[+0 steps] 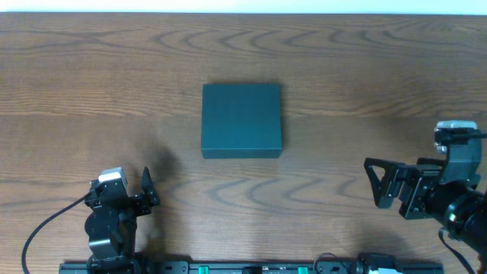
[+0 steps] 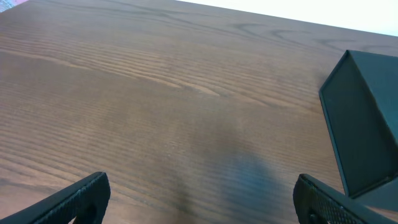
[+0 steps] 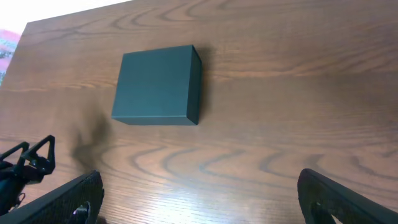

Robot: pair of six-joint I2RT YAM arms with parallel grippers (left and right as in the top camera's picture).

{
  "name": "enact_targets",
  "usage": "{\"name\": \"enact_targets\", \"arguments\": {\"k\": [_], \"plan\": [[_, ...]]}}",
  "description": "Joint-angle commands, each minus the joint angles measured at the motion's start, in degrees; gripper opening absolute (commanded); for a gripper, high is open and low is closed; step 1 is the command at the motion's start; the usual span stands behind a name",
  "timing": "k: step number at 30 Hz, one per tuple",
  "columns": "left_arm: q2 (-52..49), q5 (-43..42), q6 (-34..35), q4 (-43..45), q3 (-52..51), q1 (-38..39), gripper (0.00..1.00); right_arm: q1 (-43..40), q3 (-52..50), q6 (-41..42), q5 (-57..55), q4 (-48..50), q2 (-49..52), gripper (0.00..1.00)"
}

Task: Pack container

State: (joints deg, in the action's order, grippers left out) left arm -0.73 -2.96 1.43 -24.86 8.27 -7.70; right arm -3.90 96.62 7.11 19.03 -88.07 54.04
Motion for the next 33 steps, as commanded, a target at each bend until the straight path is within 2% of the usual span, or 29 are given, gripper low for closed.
{"name": "enact_targets", "arguments": {"k": [1,3,9,16,22,27,33], "plan": [[0.5,1.0,-0.2,0.1,-1.1,0.2,0.95,-0.2,0.0,-0.3,-0.2,-0.1,0.0,0.99],[0.5,1.0,-0.2,0.1,-1.1,0.2,0.95,-0.2,0.0,-0.5,-0.6,0.1,0.0,0.99],[0.5,1.0,-0.2,0.1,-1.1,0.2,0.95,0.2,-3.4,-12.0,-8.7,2.6,-3.6,0.99],[0.5,1.0,-0.2,0.1,-1.1,0.2,0.95,0.3,-23.4,-17.1,-8.6,17.3,-24.9,0.99],[0.5,1.0,-0.2,0.1,-1.1,0.2,0.95,0.2,-41.6,-17.1,-8.5,22.0,-40.2,0.99],[0.5,1.0,-0.2,0.1,-1.1,0.2,0.95,0.2,-55.2,-17.0,-7.8,29.5,-48.1,0.99],[0.5,1.0,-0.2,0.1,-1.1,0.2,0.95,0.2,-67.0,-16.8,-6.8,34.5,-53.4,0.99]]}}
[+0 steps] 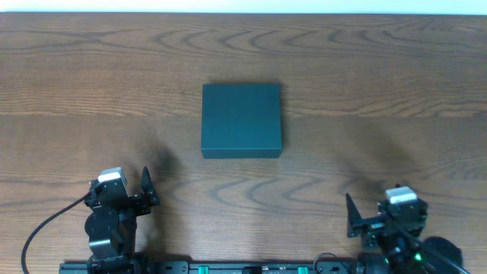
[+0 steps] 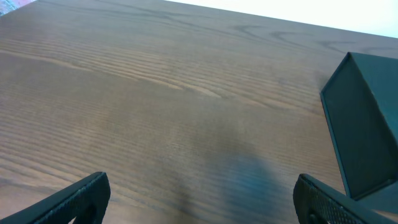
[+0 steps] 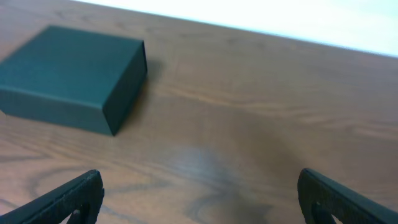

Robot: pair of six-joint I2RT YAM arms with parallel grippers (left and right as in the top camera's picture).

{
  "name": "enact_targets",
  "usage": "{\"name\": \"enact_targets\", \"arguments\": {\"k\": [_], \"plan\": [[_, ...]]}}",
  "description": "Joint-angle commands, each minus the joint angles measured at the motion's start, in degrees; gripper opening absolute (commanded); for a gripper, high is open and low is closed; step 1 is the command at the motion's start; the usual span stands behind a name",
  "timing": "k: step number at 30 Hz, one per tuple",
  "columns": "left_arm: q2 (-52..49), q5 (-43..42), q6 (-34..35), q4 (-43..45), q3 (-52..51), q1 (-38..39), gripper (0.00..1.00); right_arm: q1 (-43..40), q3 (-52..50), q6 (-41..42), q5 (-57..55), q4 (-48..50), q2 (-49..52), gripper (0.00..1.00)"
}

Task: Pack container

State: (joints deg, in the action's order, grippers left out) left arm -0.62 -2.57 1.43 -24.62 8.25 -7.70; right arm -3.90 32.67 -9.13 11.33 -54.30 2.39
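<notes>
A closed dark teal box [image 1: 241, 120] lies flat in the middle of the wooden table [image 1: 365, 68]. My left gripper [image 1: 122, 190] rests at the front left, open and holding nothing. In its wrist view, the box [image 2: 367, 118] shows at the right edge, ahead of the left gripper [image 2: 199, 205]. My right gripper [image 1: 377, 215] sits low at the front right, also open and empty. Its wrist view has the box [image 3: 68, 74] at the upper left, well ahead of the right gripper [image 3: 202, 199].
A black rail [image 1: 251, 267] carrying the arm bases runs along the table's front edge. A black cable [image 1: 46, 224] loops out left of the left arm. The table's far edge [image 3: 261, 34] meets a white background.
My right arm has moved from the table's right edge, level with the box's front, back to the front right by the rail. It is still open. The left arm and the box have not moved.
</notes>
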Motion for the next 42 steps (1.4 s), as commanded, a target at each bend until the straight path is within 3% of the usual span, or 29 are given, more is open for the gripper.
{"name": "enact_targets", "arguments": {"k": [1,17,42], "plan": [[0.4,0.6,-0.2,-0.2,-1.1,0.2,0.95,0.2,-5.1,-0.6,0.9,1.0,-2.1,0.99],[0.4,0.6,-0.2,-0.2,-1.1,0.2,0.95,0.2,-21.5,-0.6,2.2,5.3,-2.1,0.99],[0.4,0.6,-0.2,-0.2,-1.1,0.2,0.95,0.2,-21.8,-0.6,2.2,5.8,-2.1,0.99]]}}
